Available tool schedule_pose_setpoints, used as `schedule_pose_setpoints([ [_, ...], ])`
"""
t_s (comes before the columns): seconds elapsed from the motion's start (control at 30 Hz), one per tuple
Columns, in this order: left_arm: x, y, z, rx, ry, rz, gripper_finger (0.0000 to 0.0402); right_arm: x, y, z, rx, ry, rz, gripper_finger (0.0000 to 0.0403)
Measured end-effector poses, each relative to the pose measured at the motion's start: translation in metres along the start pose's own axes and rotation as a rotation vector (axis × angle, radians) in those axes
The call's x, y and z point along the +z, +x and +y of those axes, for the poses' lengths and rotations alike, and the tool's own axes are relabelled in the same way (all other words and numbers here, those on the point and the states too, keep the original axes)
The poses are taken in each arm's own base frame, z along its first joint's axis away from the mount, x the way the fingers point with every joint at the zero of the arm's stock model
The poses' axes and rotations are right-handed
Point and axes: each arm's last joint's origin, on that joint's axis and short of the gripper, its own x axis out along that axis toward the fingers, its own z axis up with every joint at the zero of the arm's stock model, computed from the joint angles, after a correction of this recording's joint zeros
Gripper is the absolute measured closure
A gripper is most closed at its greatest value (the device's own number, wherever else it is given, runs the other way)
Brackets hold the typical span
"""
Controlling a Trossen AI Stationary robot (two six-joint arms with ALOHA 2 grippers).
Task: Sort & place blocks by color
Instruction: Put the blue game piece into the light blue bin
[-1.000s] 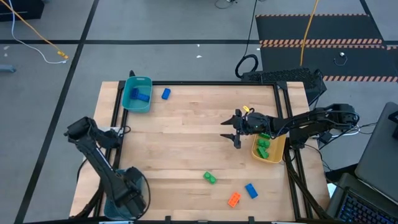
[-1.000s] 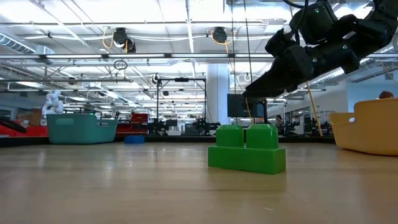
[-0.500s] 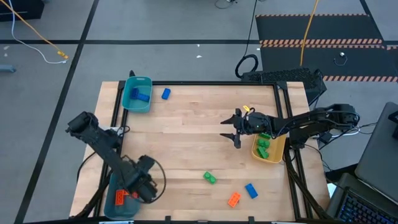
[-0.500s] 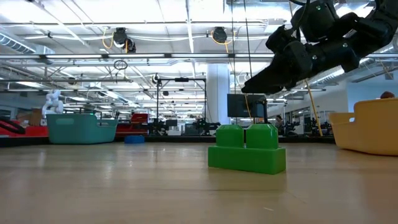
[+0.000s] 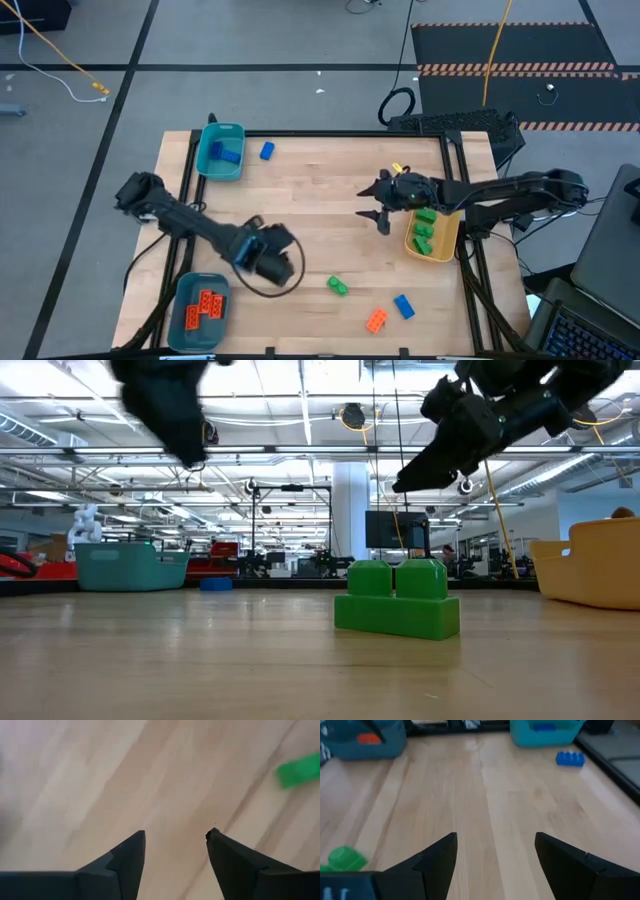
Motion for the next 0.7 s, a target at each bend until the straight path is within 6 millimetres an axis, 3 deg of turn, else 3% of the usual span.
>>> schedule_pose_setpoints([
  [0.23,0.037,0.01,-0.007,-0.147,0.178,-0.188,0.0208,0.016,-0.015,0.006,0.015,0.004,0.132,0.014],
  [0.47,0.065,0.011,-0.007,-0.213,0.269,-0.366,0.0211,0.015,-0.029,0.019,0.057,0.036,0.205,0.014],
  [0.7,0.075,0.027,-0.01,-0.36,0.343,-0.53,0.0211,0.016,-0.041,0.038,0.134,0.031,0.2,0.014],
])
